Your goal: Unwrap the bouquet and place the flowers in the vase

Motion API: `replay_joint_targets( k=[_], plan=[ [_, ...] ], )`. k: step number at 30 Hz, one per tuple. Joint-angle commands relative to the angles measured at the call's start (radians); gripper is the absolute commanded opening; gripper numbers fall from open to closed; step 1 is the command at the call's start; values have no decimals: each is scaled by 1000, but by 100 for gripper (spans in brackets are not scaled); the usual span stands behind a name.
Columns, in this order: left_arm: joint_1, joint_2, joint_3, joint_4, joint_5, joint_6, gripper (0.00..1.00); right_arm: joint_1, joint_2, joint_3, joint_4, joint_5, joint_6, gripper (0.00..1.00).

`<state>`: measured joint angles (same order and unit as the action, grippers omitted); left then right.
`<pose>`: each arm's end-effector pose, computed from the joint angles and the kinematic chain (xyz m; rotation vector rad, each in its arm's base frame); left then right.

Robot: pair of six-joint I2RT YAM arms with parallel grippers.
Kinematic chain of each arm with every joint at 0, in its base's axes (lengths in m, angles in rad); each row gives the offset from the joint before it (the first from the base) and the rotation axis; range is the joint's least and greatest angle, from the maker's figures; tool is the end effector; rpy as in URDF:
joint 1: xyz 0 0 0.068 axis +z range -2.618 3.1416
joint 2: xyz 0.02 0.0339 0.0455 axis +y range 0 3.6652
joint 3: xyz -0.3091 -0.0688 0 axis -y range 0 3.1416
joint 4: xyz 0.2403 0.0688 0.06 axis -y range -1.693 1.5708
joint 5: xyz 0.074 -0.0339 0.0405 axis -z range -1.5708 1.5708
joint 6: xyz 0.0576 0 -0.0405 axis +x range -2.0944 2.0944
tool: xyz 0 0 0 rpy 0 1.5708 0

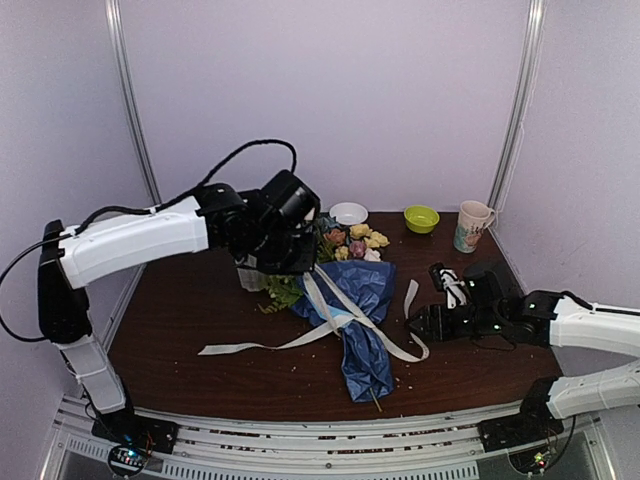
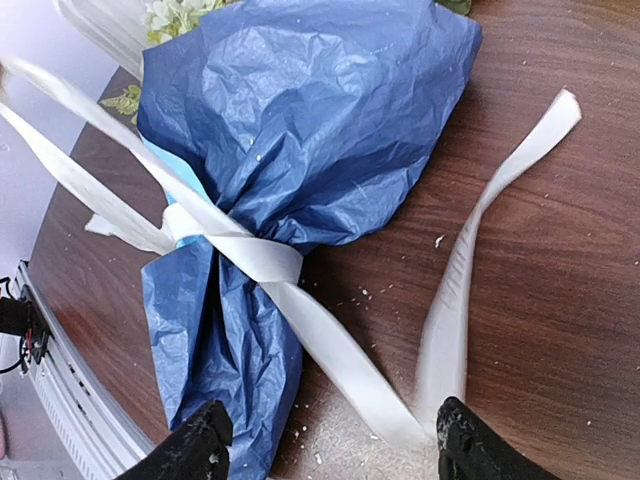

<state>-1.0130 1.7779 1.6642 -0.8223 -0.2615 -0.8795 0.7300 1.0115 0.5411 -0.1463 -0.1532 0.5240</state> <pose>0.2275 -0.3366 0.3440 0.0596 2.5254 -0.4785 0.1463 0.1427 0.2444 -0.3295 2.2940 0.8462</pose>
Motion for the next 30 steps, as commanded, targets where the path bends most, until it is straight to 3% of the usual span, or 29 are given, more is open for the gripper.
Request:
replay_joint_targets(
  k=[1, 7, 12, 17, 24, 30],
  plan=[
    [98, -157, 49, -12, -90, -68, 0, 6, -18, 2, 30, 60, 23, 71],
    [182, -403, -53, 137, -176, -180, 0, 6, -63, -8, 41, 127, 48, 71],
    [208, -516, -17, 148, -351, -161, 0, 6, -130, -30, 58, 157, 69, 71],
    [225, -573, 58, 173, -487, -52, 0, 6, -196, -48, 66, 186, 65, 71],
    [226, -649, 58, 438, -530, 171, 0, 6, -254, -65, 98, 204, 73, 71],
    [226, -588, 193, 403, -557, 254, 0, 6, -257, -60, 123, 206, 63, 71]
  ],
)
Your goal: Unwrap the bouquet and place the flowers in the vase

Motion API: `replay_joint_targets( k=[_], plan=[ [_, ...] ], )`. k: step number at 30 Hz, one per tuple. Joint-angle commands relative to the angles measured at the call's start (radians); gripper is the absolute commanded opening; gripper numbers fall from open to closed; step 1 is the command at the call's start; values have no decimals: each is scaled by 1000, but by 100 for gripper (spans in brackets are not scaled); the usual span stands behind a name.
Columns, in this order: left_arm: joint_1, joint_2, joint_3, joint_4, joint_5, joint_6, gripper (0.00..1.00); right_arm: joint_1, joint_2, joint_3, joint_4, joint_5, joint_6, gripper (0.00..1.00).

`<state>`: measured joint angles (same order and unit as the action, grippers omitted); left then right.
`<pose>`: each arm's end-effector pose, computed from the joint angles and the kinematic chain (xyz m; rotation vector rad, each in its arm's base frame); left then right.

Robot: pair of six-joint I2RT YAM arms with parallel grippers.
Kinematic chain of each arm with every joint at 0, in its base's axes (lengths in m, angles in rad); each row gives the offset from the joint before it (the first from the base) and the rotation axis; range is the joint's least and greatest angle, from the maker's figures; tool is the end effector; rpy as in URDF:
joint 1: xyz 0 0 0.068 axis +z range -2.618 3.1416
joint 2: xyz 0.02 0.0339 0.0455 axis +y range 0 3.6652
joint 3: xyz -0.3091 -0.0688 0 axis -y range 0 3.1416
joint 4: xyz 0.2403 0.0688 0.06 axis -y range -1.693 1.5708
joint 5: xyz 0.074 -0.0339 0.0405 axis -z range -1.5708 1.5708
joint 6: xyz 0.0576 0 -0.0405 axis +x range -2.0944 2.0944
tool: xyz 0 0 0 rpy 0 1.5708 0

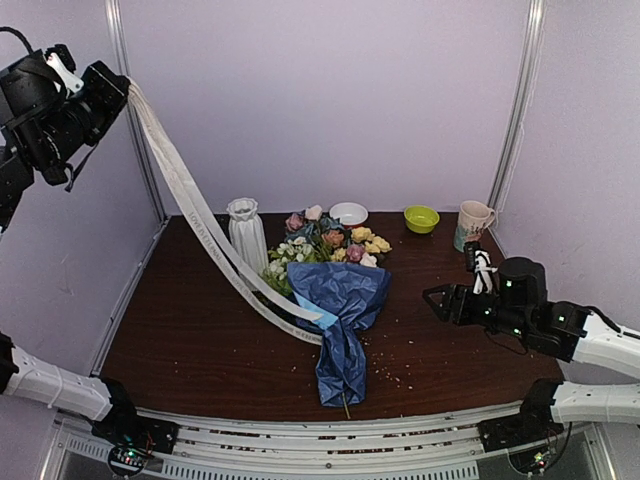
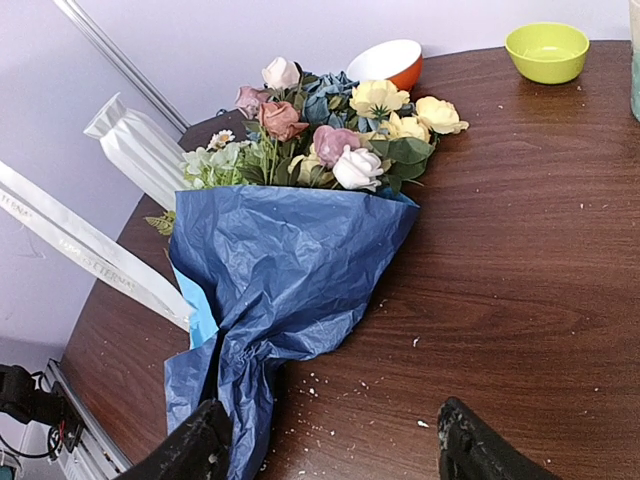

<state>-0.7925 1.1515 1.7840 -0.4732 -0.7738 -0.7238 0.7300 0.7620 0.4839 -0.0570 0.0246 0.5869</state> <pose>0.1454 -0.0901 0.6045 -0.5980 1.3698 -0.6891 0.1263 0.1111 0.2753 -0.1257 1.9986 0.8513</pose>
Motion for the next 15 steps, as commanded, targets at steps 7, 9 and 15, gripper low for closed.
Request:
replay_joint_targets(
  k=[7, 9, 15],
  plan=[
    [5, -18, -72, -42, -31, -38, 0, 6, -9, 1, 18, 34, -13, 72],
    [5, -50, -159, -91, -21, -111, 0, 6, -13, -4, 14, 36, -16, 72],
    [6, -139, -451, -236, 47, -335, 0, 6, -5, -5, 8, 36, -25, 72]
  ],
)
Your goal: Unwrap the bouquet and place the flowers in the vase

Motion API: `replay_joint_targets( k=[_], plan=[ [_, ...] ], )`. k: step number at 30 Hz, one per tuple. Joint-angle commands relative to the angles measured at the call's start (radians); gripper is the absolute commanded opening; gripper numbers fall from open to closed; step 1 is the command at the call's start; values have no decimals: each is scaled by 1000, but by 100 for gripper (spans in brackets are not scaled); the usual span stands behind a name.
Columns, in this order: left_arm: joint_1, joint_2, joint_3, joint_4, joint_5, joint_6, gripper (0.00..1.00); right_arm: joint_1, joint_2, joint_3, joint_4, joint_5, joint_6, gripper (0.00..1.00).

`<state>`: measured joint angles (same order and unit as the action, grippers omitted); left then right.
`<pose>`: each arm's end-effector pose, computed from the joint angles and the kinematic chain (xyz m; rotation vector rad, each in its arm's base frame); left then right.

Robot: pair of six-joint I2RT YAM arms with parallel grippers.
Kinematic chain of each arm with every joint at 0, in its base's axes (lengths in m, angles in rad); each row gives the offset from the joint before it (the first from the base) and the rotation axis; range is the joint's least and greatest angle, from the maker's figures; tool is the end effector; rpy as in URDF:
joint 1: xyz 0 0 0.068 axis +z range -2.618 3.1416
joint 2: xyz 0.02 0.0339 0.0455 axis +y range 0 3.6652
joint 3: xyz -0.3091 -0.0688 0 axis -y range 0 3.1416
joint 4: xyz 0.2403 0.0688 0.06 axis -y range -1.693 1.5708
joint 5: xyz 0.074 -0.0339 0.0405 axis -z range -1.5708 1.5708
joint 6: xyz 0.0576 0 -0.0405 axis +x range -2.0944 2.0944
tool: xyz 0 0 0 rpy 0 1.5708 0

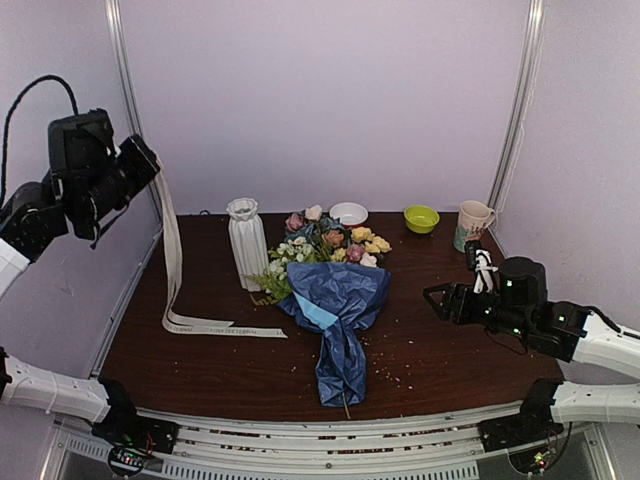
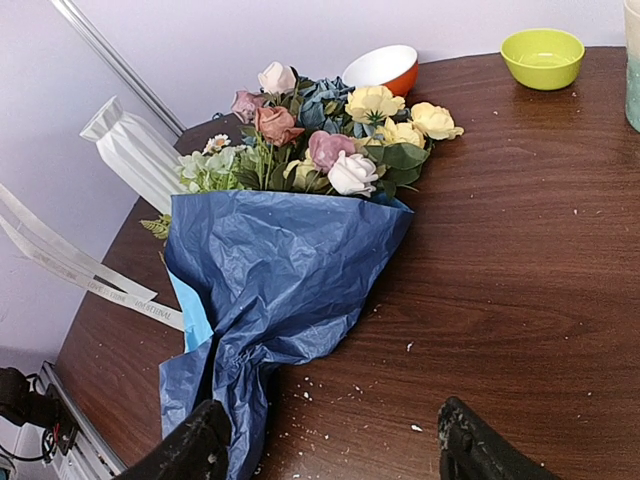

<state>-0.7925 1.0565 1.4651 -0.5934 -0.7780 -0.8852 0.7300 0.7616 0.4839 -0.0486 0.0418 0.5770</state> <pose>0.1535 -0.0982 0.5120 -0.6344 1.6144 -0.5645 0.1271 0.1105 0.2765 -0.1222 1.9846 0.8340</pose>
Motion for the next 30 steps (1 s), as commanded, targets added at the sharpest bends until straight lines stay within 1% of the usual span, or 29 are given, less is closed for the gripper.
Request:
replay_joint_targets(
  k=[1, 4, 5, 6, 7, 8, 9, 10, 11, 14, 19, 21, 24, 27, 30],
  plan=[
    [6, -53, -167, -130, 65, -199, 0, 6, -2, -5, 1, 17, -16, 72],
    [5, -66, -238, -188, 88, -267, 1, 6, 11, 2, 0, 11, -24, 72],
    [5, -66, -250, -204, 91, -281, 4, 6, 15, 6, 0, 9, -27, 72],
    [6, -67, -256, -215, 93, -287, 14, 6, 18, 8, 0, 9, -31, 72],
    [5, -64, -258, -226, 94, -289, 35, 6, 21, 11, -1, 9, -32, 72],
    [6, -60, -252, -241, 91, -294, 60, 6, 23, 13, 0, 7, -33, 72],
    [5, -55, -241, -262, 87, -300, 81, 6, 24, 14, 1, 8, -35, 72],
    [6, -46, -224, -282, 82, -305, 96, 6, 25, 17, 2, 10, -38, 73],
    [5, -35, -203, -302, 77, -307, 98, 6, 25, 22, 2, 11, -42, 74],
    [5, 1, -128, -346, 67, -288, 99, 6, 30, 56, -4, 24, -59, 78],
    [5, 67, -18, -364, 96, -237, 98, 6, 71, 146, -25, 41, -118, 84],
    [6, 90, -8, -342, 143, -206, 98, 7, 94, 176, -32, 38, -119, 85],
    [5, 130, -29, -263, 251, -150, 94, 6, 125, 193, -19, -8, -117, 86],
    [2, 174, -74, -211, 374, -144, 87, 6, 164, 209, -20, -56, -86, 86],
    [-29, 218, -139, -120, 470, -149, 84, 6, 208, 232, -57, -55, -44, 86]
  ],
)
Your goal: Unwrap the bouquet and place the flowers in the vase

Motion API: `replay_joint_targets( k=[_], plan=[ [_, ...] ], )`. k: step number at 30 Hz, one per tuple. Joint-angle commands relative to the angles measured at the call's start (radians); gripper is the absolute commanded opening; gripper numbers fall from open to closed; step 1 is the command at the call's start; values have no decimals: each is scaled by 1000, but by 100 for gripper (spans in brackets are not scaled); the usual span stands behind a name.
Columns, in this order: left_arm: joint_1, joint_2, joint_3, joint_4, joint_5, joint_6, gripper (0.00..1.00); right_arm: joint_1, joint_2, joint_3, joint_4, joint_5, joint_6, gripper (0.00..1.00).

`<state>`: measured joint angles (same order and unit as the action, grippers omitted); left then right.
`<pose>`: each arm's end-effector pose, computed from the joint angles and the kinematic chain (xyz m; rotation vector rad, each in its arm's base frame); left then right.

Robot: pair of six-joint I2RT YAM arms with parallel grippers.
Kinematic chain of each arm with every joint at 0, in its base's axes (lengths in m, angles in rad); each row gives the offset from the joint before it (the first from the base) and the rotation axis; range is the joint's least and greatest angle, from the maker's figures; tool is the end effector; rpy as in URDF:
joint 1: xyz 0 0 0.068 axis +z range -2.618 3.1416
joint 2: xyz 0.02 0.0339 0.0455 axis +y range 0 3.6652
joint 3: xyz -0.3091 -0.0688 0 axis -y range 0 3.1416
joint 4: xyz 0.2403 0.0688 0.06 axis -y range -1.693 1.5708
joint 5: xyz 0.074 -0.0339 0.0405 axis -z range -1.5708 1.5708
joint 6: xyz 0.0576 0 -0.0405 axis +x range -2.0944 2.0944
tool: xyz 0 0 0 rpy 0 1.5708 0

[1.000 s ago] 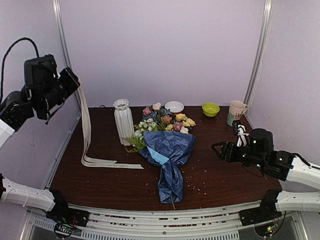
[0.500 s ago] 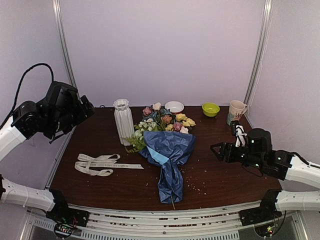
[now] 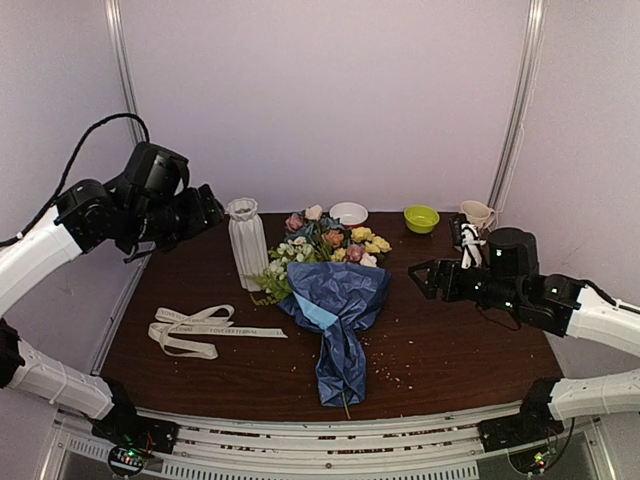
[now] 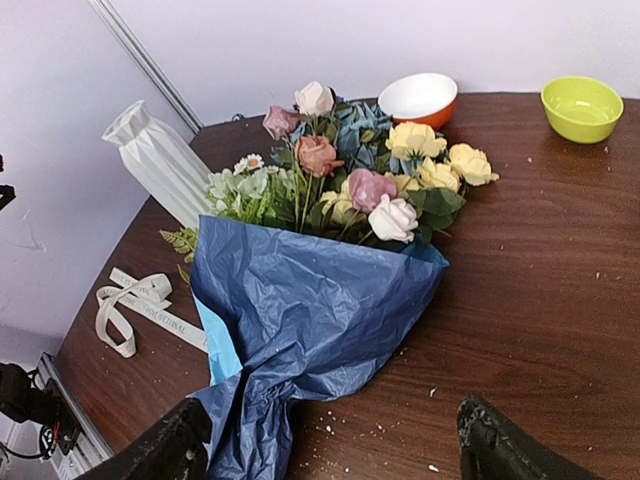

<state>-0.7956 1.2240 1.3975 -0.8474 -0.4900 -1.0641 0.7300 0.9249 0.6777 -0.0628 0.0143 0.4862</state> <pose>0.1865 -0.1516 0.4269 -0.5528 2.1297 -0.5159 0.1548 0.1374 0.3196 -0.2287 1.9513 0.8075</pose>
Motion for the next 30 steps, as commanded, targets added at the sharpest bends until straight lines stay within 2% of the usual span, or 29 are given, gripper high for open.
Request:
replay_joint_targets(
  k=[1, 5, 11, 17, 23, 28, 30],
  plan=[
    [-40, 68, -90, 168, 213, 30, 83, 6, 56, 44, -59, -19, 56, 85],
    [-84, 166, -126, 274, 300, 22, 81, 6, 78, 49, -114, 14, 91, 85],
    [-88, 299, -190, 469, 412, 41, 78, 6, 25, 21, -176, 59, 116, 85],
    [-84, 462, -103, 446, 409, 38, 76, 6, -83, -28, -216, 115, 129, 85],
    [-65, 545, -66, 405, 391, -2, 71, 6, -175, -41, -273, 176, 114, 85],
    [-65, 579, -70, 424, 389, -16, 63, 6, -210, -45, -304, 201, 100, 85],
    [-66, 595, -69, 433, 388, -18, 58, 6, -214, -47, -307, 202, 99, 85]
  ],
)
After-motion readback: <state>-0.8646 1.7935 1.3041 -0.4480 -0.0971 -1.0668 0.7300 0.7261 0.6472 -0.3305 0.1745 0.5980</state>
